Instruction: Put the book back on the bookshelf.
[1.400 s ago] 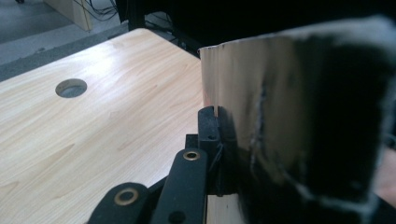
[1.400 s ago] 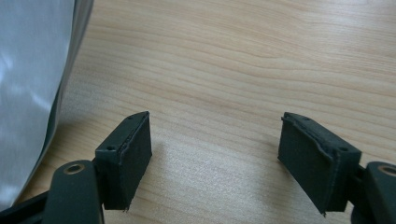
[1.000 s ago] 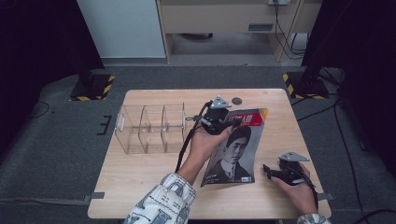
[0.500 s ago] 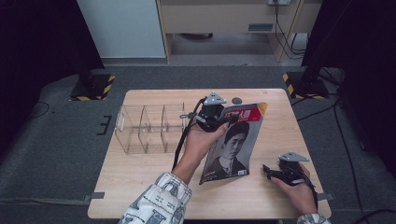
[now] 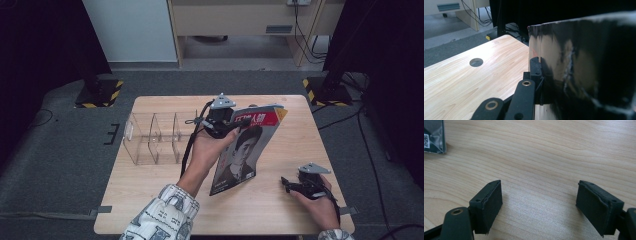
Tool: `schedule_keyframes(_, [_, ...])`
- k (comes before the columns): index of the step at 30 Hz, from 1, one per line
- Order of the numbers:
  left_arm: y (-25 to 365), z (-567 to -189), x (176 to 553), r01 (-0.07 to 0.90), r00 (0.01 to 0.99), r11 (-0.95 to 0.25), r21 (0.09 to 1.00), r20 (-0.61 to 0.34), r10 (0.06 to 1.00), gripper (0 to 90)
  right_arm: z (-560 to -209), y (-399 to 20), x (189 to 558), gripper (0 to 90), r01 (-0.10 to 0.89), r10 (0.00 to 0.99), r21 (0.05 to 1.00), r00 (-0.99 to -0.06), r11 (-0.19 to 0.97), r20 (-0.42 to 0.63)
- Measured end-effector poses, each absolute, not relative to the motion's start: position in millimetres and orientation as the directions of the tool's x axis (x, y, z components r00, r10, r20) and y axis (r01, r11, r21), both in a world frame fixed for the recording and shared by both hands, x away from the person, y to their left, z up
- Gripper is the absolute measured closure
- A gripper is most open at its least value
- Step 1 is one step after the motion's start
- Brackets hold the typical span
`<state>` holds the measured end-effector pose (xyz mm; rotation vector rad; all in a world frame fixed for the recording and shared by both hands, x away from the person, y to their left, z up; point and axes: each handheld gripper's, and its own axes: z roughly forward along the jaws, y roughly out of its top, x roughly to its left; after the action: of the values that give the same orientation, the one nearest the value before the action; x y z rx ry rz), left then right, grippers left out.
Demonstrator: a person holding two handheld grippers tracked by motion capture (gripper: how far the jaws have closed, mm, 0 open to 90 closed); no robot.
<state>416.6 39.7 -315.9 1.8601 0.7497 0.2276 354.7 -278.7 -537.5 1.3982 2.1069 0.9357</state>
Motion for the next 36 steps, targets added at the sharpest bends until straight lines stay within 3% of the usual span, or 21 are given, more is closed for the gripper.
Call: schedule_keyframes(36, [83,-305,406,0.39,0.767,-0.184,0.902,-0.208,0.607,86.4,-537,-277,354,21.7,0.618,0.916,0.74,-0.401,0.265,0.007])
